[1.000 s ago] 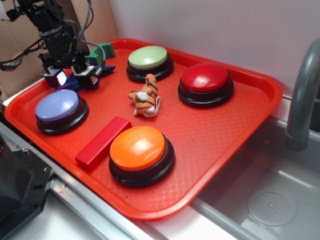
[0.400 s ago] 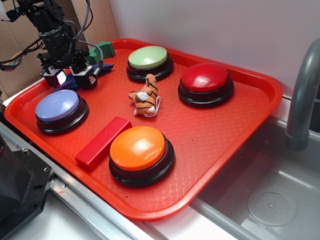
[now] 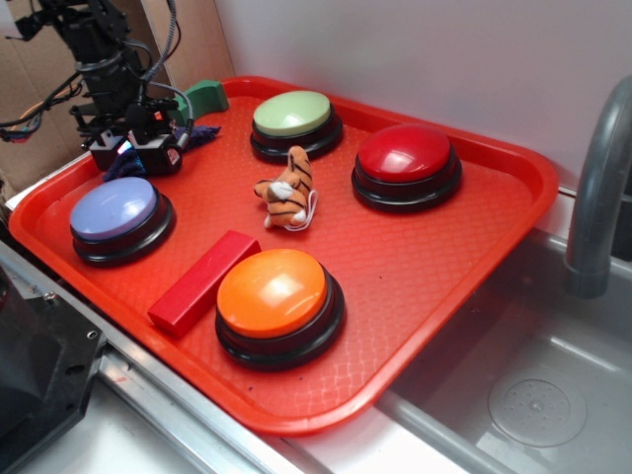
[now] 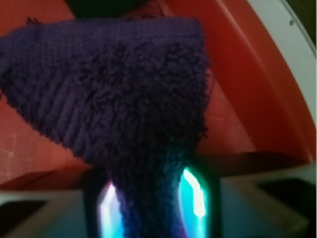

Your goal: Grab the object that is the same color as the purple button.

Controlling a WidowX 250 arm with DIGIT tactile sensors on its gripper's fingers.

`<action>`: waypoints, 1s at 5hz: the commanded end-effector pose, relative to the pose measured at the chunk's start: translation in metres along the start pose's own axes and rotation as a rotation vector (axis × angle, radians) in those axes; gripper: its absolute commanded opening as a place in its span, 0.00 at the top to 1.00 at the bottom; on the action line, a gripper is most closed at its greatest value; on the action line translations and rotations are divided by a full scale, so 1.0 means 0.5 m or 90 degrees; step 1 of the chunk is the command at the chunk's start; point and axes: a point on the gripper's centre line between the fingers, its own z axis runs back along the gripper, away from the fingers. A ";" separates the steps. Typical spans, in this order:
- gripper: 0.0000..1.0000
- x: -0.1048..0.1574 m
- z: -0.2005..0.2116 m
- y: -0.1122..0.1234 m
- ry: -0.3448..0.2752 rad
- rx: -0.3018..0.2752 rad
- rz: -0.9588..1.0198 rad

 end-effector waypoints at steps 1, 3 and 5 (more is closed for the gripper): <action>1.00 -0.006 0.173 -0.068 -0.047 0.003 -0.102; 1.00 -0.066 0.323 -0.196 -0.053 -0.079 -0.234; 1.00 -0.109 0.374 -0.201 -0.035 -0.128 -0.344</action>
